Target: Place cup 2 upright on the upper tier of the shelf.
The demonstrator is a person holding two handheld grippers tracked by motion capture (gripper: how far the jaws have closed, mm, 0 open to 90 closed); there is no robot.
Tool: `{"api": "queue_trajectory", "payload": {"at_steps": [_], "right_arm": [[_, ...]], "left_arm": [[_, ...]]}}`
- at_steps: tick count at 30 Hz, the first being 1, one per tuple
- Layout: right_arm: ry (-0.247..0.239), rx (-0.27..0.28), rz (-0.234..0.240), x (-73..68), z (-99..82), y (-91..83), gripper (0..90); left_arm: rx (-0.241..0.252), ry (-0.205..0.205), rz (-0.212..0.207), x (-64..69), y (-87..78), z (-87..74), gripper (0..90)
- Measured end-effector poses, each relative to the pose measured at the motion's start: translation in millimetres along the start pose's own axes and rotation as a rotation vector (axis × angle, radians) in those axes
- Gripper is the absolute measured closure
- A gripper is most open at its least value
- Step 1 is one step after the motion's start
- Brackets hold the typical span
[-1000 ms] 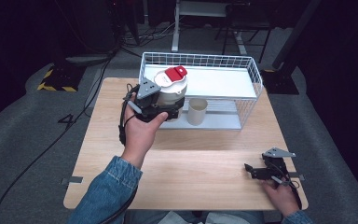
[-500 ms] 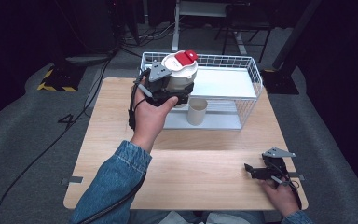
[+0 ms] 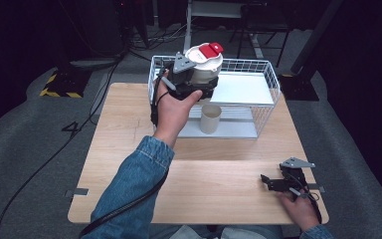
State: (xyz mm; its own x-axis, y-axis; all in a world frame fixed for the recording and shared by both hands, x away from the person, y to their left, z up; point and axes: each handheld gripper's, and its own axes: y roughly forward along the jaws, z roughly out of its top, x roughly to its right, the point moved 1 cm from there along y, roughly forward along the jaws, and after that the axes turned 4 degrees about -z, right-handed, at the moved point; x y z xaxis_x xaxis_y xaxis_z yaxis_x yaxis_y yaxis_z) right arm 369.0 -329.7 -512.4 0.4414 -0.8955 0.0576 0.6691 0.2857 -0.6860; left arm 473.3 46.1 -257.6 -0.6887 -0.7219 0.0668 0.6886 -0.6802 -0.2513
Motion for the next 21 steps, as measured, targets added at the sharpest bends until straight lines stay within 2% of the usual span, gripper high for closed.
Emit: {"api": "queue_trajectory", "payload": {"at_steps": [9, 16, 18, 21], "right_arm": [[0.001, 0.003, 0.001, 0.0, 0.1, 0.2, 6.9], [0.003, 0.001, 0.000, 0.0, 0.1, 0.1, 6.9], [0.004, 0.001, 0.000, -0.1, 0.1, 0.0, 6.9], [0.004, 0.001, 0.001, -0.1, 0.1, 0.0, 6.9]], "left_arm": [[-0.009, 0.020, -0.003, -3.0, 30.9, 4.6, 12.9], [0.005, 0.019, 0.002, -8.9, 46.6, 6.9, 12.9], [-0.009, 0.042, 0.014, -11.0, 53.4, 7.5, 12.9], [-0.007, 0.029, 0.013, -13.9, 60.0, 7.8, 12.9]]}}
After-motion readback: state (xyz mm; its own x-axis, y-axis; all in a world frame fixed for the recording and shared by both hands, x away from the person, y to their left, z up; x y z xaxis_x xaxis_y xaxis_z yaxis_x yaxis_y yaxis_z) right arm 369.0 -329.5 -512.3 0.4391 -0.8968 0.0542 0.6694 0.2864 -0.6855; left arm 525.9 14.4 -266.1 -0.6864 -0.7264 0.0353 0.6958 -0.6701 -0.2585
